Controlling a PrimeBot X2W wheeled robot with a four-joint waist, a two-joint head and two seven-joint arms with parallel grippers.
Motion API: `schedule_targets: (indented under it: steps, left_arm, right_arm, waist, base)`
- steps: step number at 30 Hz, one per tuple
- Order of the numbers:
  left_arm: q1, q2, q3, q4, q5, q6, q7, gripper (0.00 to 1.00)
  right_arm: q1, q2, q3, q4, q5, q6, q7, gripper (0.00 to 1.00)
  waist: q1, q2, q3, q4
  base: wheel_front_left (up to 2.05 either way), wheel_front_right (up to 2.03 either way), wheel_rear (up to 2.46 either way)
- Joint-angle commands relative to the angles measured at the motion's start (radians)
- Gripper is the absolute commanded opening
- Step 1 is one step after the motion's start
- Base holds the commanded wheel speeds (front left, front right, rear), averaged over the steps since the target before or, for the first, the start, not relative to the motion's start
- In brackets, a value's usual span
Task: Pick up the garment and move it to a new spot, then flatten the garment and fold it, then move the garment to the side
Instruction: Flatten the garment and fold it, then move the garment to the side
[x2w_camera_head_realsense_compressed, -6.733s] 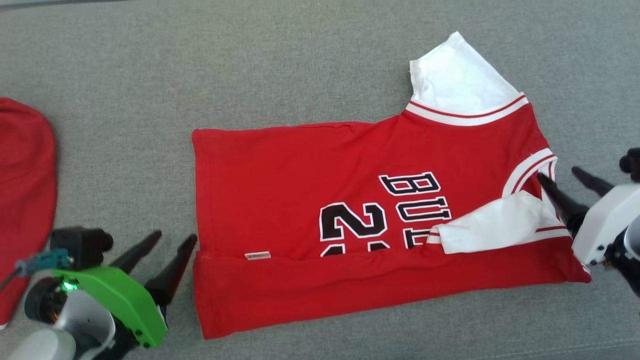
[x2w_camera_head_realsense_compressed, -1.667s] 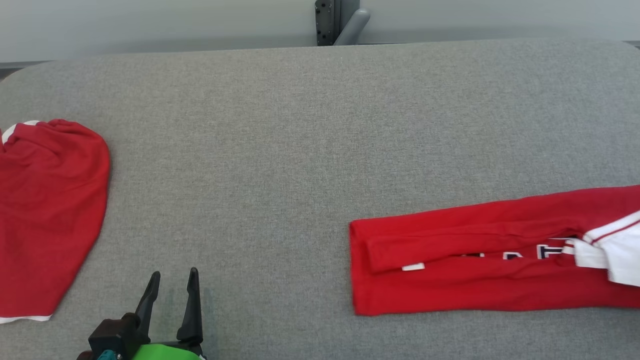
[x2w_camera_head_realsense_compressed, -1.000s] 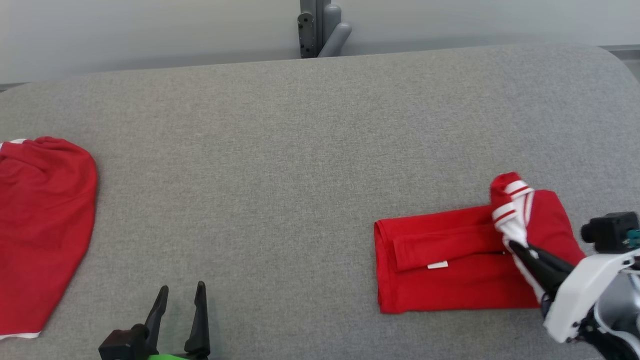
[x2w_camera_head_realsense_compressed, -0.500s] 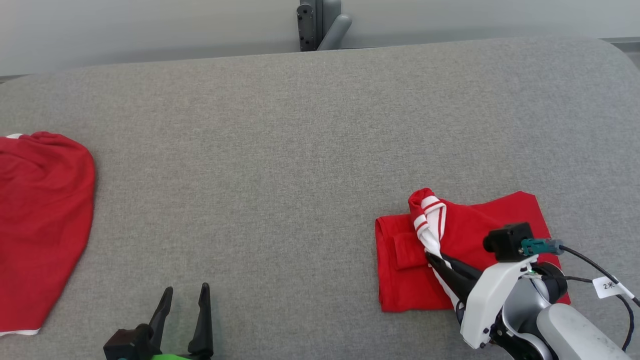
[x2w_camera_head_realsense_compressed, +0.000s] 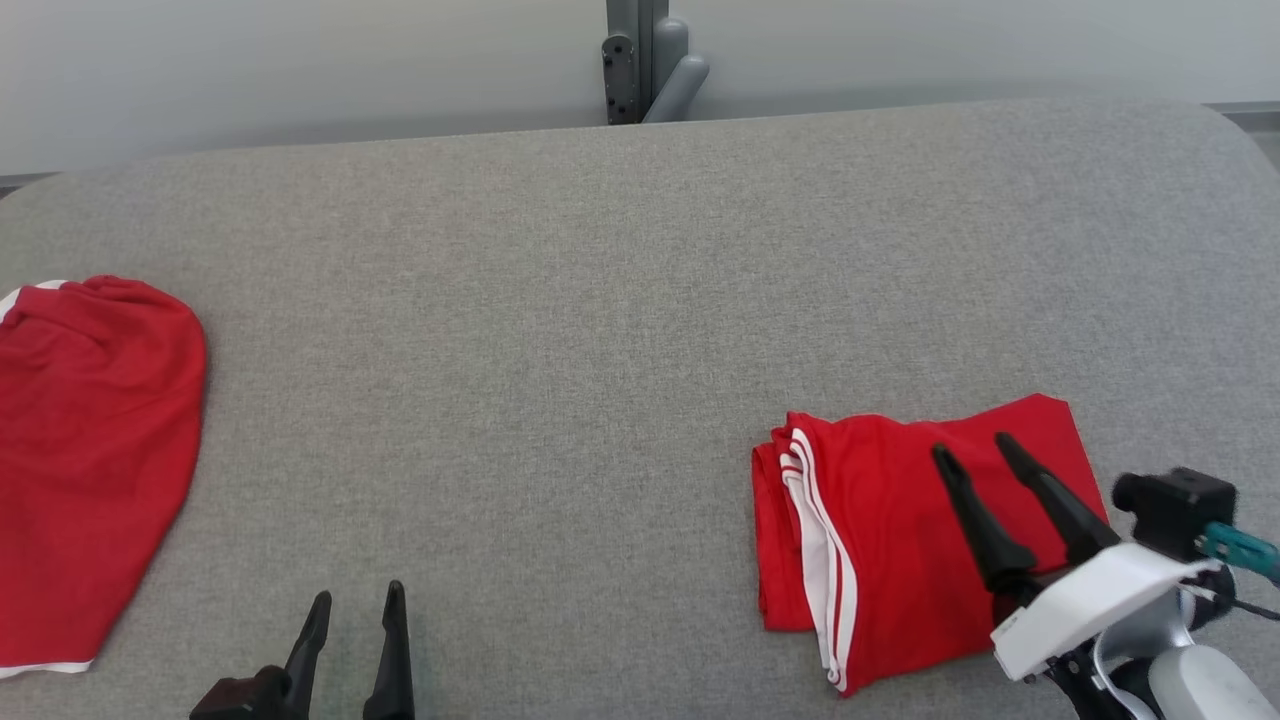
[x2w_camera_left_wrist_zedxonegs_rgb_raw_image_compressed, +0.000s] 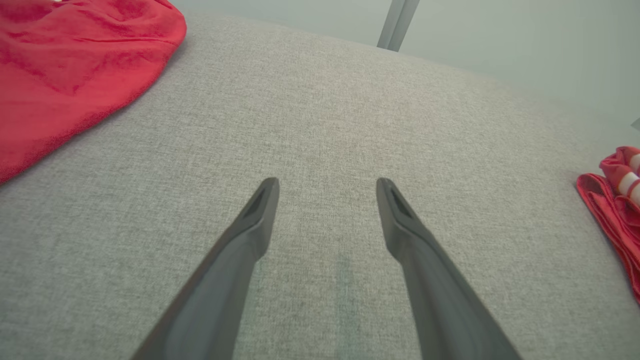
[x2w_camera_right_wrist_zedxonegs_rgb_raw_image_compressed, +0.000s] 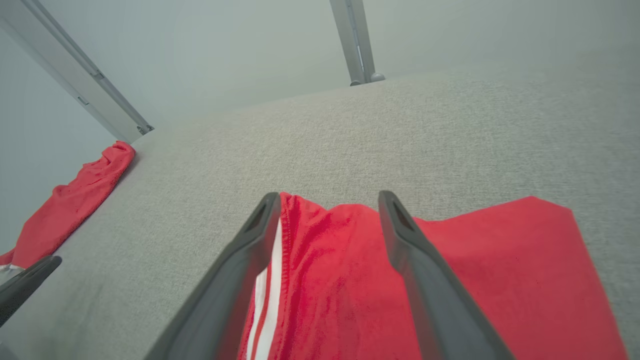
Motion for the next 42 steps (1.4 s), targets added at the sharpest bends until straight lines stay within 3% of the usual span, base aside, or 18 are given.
schedule_targets:
  steps: [1,5,10,14,21,31,37,41,42]
  left_arm:
    - [0.024,0.001,0.005,-0.008,-0.009,0.007,-0.003,1.0]
    - [0.045,0.001,-0.003,-0.028,-0.02,0.01,-0.003,1.0]
    - [0.062,0.001,-0.008,-0.039,-0.03,0.016,-0.003,1.0]
    - [0.071,0.001,-0.018,-0.044,-0.038,0.017,-0.003,1.0]
    - [0.077,0.001,-0.033,-0.052,-0.047,0.027,-0.003,1.0]
    - [0.076,0.001,-0.037,-0.054,-0.051,0.033,-0.003,1.0]
    - [0.057,0.001,-0.031,-0.056,-0.037,0.029,-0.003,1.0]
    - [0.042,0.001,-0.023,-0.061,-0.034,0.024,-0.003,1.0]
    - [0.042,0.001,-0.023,-0.061,-0.034,0.024,-0.003,1.0]
  right_arm:
    - [0.037,0.01,-0.034,-0.013,-0.017,0.0,-0.031,1.0]
    - [0.141,0.058,-0.208,0.002,-0.127,0.0,-0.164,1.0]
    - [0.196,0.1,-0.319,0.081,-0.268,0.0,-0.269,1.0]
    - [0.212,0.131,-0.401,0.131,-0.368,0.0,-0.294,1.0]
    - [0.249,0.207,-0.539,0.096,-0.445,0.0,-0.294,1.0]
    - [0.233,0.227,-0.506,0.185,-0.387,0.0,-0.294,1.0]
    - [0.151,0.113,-0.357,0.302,-0.262,0.0,-0.289,1.0]
    - [0.082,0.009,-0.265,0.33,-0.172,0.0,-0.202,1.0]
    - [0.082,0.009,-0.265,0.33,-0.172,0.0,-0.202,1.0]
  waist:
    - [0.0,0.0,-0.019,-0.002]
    - [0.0,0.0,-0.049,-0.007]
    - [0.0,0.0,-0.084,-0.008]
    - [0.0,0.0,-0.105,-0.005]
    - [0.0,0.0,-0.119,0.006]
    - [0.0,0.0,-0.105,0.003]
    - [0.0,0.0,-0.078,-0.014]
    - [0.0,0.0,-0.061,-0.021]
    - [0.0,0.0,-0.061,-0.021]
  base:
    - [0.0,0.0,0.0]
    - [0.0,0.0,0.0]
    - [0.0,0.0,0.0]
    - [0.0,0.0,0.0]
    - [0.0,0.0,0.0]
    - [0.0,0.0,0.0]
    - [0.0,0.0,0.0]
    - [0.0,0.0,0.0]
    - [0.0,0.0,0.0]
